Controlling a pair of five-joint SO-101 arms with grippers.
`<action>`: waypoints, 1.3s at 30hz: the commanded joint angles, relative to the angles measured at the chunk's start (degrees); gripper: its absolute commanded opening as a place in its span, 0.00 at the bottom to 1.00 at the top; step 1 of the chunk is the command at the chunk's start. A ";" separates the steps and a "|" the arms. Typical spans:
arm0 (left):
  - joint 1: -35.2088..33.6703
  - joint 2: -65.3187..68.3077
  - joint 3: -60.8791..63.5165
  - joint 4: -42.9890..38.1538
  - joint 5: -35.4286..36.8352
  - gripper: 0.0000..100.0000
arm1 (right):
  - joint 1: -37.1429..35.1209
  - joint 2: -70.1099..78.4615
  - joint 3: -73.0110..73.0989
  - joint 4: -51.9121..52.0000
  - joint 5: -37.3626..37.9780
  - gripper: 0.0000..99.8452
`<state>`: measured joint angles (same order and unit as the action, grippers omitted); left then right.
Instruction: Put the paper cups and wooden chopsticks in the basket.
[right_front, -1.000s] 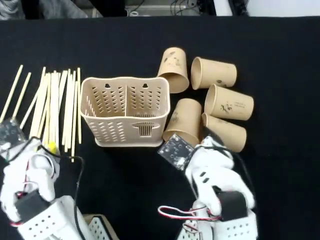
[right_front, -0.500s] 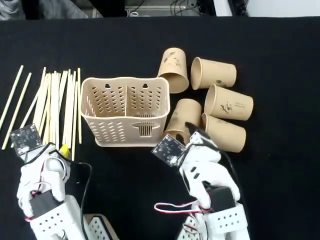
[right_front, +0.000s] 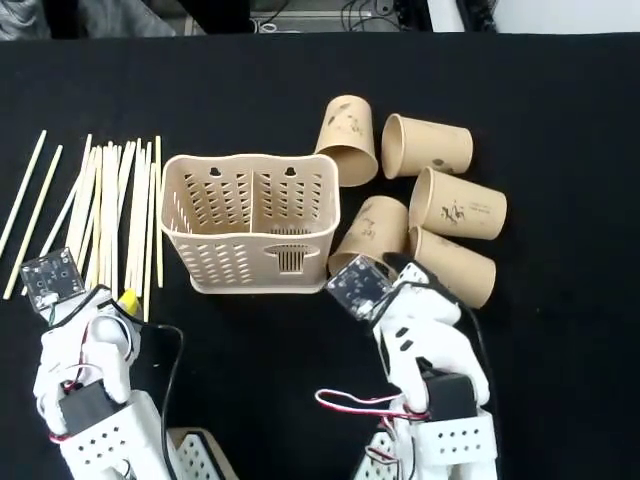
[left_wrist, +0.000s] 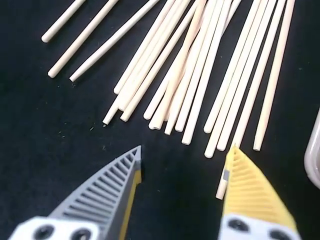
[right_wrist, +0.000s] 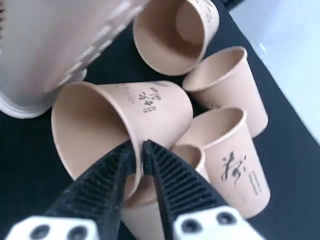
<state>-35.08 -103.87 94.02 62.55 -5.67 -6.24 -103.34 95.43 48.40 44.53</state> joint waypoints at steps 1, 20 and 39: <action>0.31 -0.35 -0.13 -0.88 0.35 0.26 | 1.14 -4.53 -8.13 3.78 -5.27 0.01; 0.48 -0.35 -0.13 -0.88 0.35 0.26 | 3.52 -3.82 -48.04 26.99 -19.69 0.01; 0.66 -0.35 -0.04 -0.97 0.35 0.26 | -15.38 46.46 -95.43 34.46 -39.38 0.01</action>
<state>-35.08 -103.87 94.02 62.55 -5.67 -17.76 -65.80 6.20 81.27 5.76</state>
